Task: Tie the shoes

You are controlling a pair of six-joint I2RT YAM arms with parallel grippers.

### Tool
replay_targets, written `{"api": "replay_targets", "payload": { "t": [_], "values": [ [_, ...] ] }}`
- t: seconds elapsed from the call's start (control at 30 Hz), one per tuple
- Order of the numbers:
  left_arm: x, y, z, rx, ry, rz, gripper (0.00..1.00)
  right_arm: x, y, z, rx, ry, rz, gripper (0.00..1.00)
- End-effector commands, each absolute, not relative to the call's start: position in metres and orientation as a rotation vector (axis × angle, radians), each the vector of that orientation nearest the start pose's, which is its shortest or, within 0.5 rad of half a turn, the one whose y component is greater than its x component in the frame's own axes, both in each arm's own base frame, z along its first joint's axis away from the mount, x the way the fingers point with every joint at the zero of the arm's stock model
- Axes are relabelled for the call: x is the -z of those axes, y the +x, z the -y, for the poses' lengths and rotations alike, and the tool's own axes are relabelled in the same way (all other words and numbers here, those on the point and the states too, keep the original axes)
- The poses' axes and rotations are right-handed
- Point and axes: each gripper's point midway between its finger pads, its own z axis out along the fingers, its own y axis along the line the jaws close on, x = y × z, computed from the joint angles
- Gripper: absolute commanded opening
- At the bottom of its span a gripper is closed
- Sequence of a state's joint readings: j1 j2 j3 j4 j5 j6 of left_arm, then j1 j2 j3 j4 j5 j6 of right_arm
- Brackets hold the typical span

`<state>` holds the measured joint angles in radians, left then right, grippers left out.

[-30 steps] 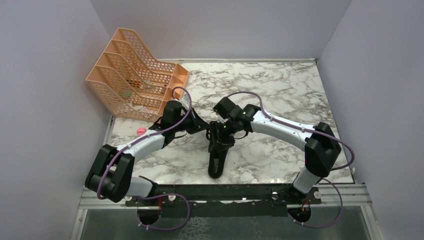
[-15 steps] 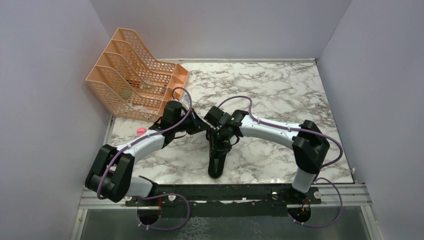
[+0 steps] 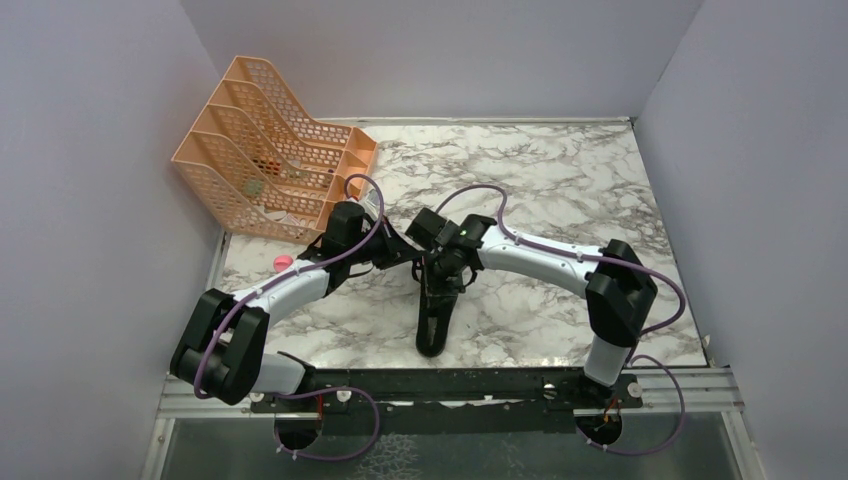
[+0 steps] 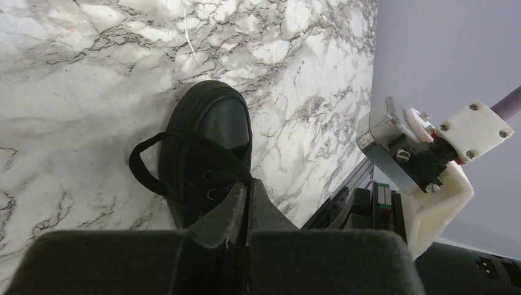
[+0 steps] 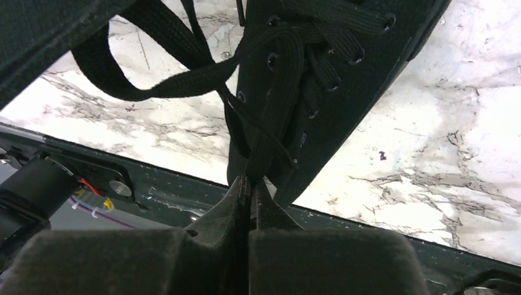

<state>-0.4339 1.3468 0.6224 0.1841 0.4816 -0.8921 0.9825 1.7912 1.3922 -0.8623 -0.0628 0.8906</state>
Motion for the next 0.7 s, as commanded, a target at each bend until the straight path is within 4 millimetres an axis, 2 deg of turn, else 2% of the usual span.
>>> {"api": "replay_targets", "payload": {
  "t": [0.0,0.13,0.3,0.37,0.47,0.57,0.6,0.67],
  "values": [
    [-0.128,0.272,0.251,1.267,-0.158,-2.292,0.0,-0.101,0.172,-0.326,-0.39,-0.129,-2.949,0.01],
    [-0.126,0.268,0.248,1.238,-0.132,-2.315,0.0,-0.111,0.161,-0.314,-0.375,-0.22,-2.977,0.01],
    [-0.123,0.264,0.236,1.111,-0.044,-2.345,0.15,-0.115,0.136,-0.296,-0.465,-0.406,-2.979,0.01],
    [-0.122,0.259,0.234,1.095,-0.02,-2.361,0.2,-0.113,0.129,-0.28,-0.423,-0.426,-2.99,0.01],
    [-0.122,0.25,0.231,1.086,0.001,-2.375,0.34,-0.107,0.117,-0.258,-0.336,-0.447,-3.033,0.01],
    [-0.123,0.239,0.218,1.012,0.004,-2.39,0.44,-0.103,0.109,-0.238,-0.277,-0.421,-3.042,0.01],
    [-0.123,0.237,0.212,0.976,0.004,-2.397,0.51,-0.102,0.108,-0.234,-0.274,-0.413,-3.033,0.01],
    [-0.126,0.231,0.202,0.91,0.0,-2.418,0.77,-0.101,0.108,-0.227,-0.255,-0.382,-3.02,0.01]
  ]
}}
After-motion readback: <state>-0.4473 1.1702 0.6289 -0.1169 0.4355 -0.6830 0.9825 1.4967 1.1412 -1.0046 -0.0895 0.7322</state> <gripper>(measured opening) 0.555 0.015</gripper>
